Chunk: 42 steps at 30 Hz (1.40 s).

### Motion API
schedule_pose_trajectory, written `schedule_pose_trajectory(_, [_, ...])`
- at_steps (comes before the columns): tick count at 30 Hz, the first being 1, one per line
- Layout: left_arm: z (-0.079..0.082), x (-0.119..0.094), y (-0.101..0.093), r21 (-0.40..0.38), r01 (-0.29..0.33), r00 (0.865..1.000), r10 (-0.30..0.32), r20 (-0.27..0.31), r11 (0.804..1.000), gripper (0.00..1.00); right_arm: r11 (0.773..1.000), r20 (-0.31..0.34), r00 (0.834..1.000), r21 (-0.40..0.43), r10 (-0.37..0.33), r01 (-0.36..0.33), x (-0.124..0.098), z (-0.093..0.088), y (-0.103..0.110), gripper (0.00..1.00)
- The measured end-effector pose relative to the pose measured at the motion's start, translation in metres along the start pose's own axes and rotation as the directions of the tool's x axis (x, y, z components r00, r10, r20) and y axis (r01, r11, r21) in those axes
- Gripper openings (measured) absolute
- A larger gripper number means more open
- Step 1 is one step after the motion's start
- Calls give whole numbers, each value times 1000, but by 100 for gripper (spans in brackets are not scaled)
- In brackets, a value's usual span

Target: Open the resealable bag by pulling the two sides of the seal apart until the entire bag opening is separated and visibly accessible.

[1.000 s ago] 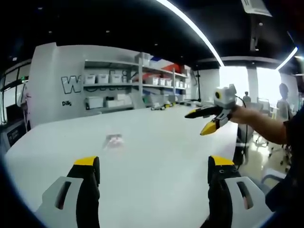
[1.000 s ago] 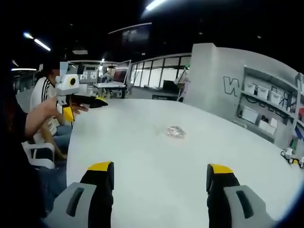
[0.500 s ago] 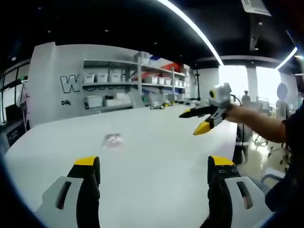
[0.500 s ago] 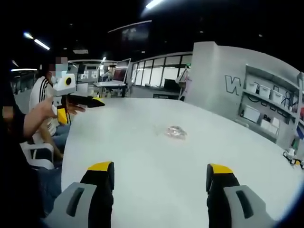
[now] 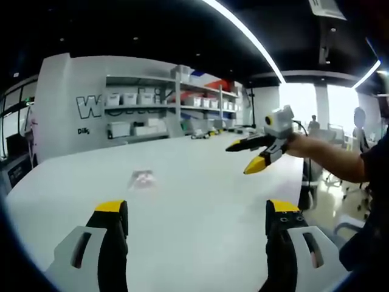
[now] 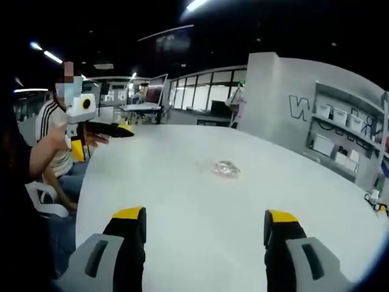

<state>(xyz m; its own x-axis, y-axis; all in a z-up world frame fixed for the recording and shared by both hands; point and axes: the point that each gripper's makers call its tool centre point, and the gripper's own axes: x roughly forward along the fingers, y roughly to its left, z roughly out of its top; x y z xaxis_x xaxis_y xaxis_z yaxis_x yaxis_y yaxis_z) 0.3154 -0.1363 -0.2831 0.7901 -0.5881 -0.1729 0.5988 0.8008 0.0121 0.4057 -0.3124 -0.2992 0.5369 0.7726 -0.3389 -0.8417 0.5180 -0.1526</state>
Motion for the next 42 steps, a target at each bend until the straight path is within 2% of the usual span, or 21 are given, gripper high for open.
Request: schedule_pose_trajectory(42, [-3, 8, -1, 0, 11, 1000, -11, -12, 1000, 91, 1000, -15, 1000, -4, 26, -26, 18, -5, 0, 78])
